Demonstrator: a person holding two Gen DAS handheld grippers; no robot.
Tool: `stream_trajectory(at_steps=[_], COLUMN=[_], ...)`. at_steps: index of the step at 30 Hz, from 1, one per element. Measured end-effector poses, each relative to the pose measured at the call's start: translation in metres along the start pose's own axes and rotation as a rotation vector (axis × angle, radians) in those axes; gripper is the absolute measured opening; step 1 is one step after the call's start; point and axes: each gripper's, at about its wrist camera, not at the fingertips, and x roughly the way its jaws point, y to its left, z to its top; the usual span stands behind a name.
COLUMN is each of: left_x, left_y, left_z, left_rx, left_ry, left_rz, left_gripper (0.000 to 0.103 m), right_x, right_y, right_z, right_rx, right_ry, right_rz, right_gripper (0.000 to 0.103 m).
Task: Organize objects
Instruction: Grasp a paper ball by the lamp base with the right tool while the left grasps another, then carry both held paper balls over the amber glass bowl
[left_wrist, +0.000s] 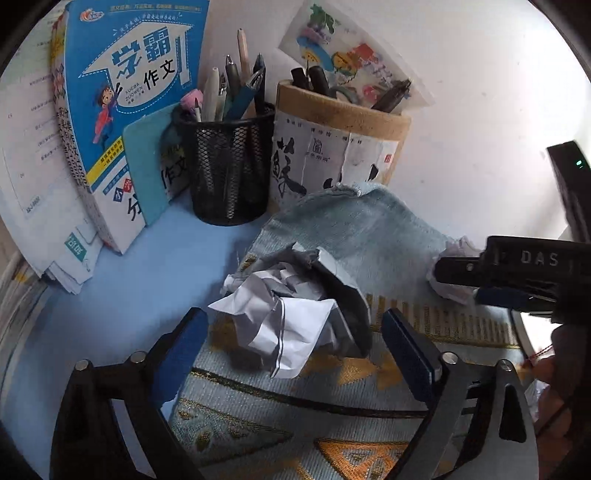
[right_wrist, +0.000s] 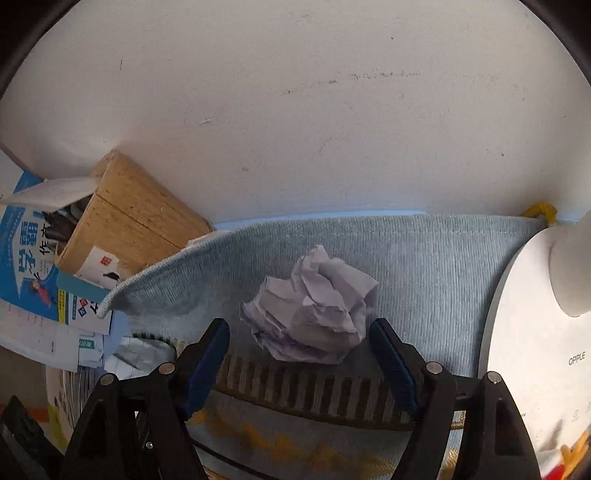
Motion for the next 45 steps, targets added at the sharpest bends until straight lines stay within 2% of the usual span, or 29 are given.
stream_trajectory(at_steps=[1, 2, 3, 4, 5, 7, 11, 14, 17, 20, 24, 27, 30, 33, 35, 37, 39, 42, 45], left_x=[-0.001, -0.001, 0.0, 0.003, 0.005, 0.005, -0.015, -0.038, -0.072, -0.121, -0.173, -0.206, -0.223, -0.232, -0.233, -0.23, -0.227, -0.222, -0.219], left_y=[0.001, 0.001, 0.001, 0.002, 0.002, 0.004, 0.003, 0.0, -0.018, -0.047, -0.078, -0.09, -0.098, -0.112, -0.126, -0.143, -0.154, -0.163, -0.171], left_z=[0.0, 0.001, 0.001, 0.001, 0.001, 0.001, -0.003, -0.011, -0.022, -0.043, -0.083, -0.124, -0.161, -0.193, -0.214, -0.229, -0.239, -0.242, -0.244], left_rx=[-0.004, -0.003, -0.005, -0.007, -0.007, -0.012, 0.022, 0.023, 0.042, 0.108, 0.151, 0.188, 0.213, 0.24, 0.276, 0.328, 0.356, 0.337, 0.346], left_ry=[-0.013, -0.016, -0.01, 0.001, 0.019, 0.021, -0.044, -0.062, -0.082, -0.106, -0.105, -0.116, -0.084, -0.044, -0.022, -0.019, -0.025, -0.018, -0.039], left_rz=[0.017, 0.022, 0.016, 0.005, -0.014, -0.055, -0.047, -0.124, -0.151, -0.198, -0.27, -0.291, -0.336, -0.378, -0.39, -0.345, -0.331, -0.318, -0.253], left_gripper=[0.093, 0.085, 0.078, 0.059, 0.048, 0.043, 0.043, 0.043, 0.043, 0.043, 0.043, 0.043, 0.043, 0.043, 0.043, 0.043, 0.043, 0.043, 0.044], right_x=[0.002, 0.003, 0.003, 0.003, 0.002, -0.004, -0.031, -0.077, -0.129, -0.171, -0.226, -0.262, -0.273, -0.273, -0.276, -0.274, -0.268, -0.261, -0.252], right_y=[0.004, 0.007, 0.009, 0.01, 0.01, 0.005, 0.001, -0.002, -0.01, -0.02, -0.039, -0.076, -0.109, -0.13, -0.142, -0.157, -0.169, -0.18, -0.186], right_z=[0.001, 0.002, 0.001, 0.001, 0.0, -0.004, -0.022, -0.052, -0.093, -0.123, -0.191, -0.243, -0.297, -0.339, -0.359, -0.366, -0.365, -0.363, -0.363], right_rx=[-0.014, -0.021, -0.021, -0.022, -0.021, -0.006, -0.01, -0.03, -0.067, -0.104, -0.204, -0.215, -0.204, -0.195, -0.205, -0.185, -0.157, -0.165, -0.169], right_ry=[-0.001, -0.002, -0.003, 0.002, 0.001, -0.018, -0.031, -0.076, -0.149, -0.175, -0.297, -0.315, -0.315, -0.349, -0.392, -0.404, -0.406, -0.4, -0.377], right_rz=[-0.019, -0.041, -0.054, -0.049, -0.036, -0.002, 0.037, 0.045, 0.001, -0.062, -0.208, -0.231, -0.217, -0.347, -0.364, -0.326, -0.339, -0.378, -0.378], right_gripper=[0.077, 0.07, 0.054, 0.053, 0.053, 0.053, 0.053, 0.053, 0.053, 0.053, 0.053, 0.053, 0.054, 0.054, 0.054, 0.054, 0.054, 0.054, 0.054])
